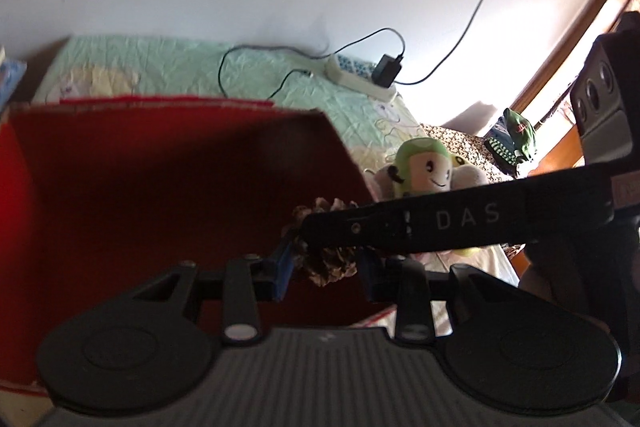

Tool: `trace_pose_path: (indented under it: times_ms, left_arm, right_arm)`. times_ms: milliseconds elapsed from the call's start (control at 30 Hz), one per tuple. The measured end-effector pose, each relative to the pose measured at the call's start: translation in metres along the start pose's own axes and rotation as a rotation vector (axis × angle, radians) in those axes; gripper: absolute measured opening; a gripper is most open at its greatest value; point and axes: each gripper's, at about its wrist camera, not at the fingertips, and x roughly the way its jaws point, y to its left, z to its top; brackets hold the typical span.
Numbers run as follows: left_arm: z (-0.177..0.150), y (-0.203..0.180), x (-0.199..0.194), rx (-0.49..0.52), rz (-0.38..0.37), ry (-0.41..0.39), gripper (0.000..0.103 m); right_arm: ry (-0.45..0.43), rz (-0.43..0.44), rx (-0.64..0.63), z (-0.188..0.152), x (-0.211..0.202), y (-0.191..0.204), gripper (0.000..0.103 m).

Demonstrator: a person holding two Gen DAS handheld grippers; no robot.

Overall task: Organize objects
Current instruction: 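Lift the pinecone with the right gripper and carry it into the red box, then open the right gripper to drop the pinecone inside the box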

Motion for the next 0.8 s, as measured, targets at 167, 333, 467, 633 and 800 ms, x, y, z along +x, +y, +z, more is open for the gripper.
trace_pose_path:
  times_ms: [167,333,467,633,800]
  left_arm:
    - [0.006,0.011,0.017,-0.043,-0.017,0.068,0.034]
    - [0.0,0.014,0.025,-0.032,-0.027,0.127,0.037]
    - [-0.002,0.019,0.032,-0.024,-0.018,0.157,0.037]
    - [-0.005,0.022,0.034,-0.006,0.0,0.182,0.038]
    - [-0.005,0.021,0.031,-0.001,0.03,0.178,0.043]
  right_arm:
    - [0.068,-0.112,-0.067,0.005,0.022,0.011,0.048]
    - [0.184,-0.192,-0.139,0.009,0.042,0.016,0.048]
    - [0.26,-0.249,-0.197,0.009,0.054,0.023,0.048]
    - [0.335,-0.266,-0.225,0.009,0.062,0.025,0.047]
    - [0.385,-0.271,-0.213,0.012,0.069,0.027,0.048]
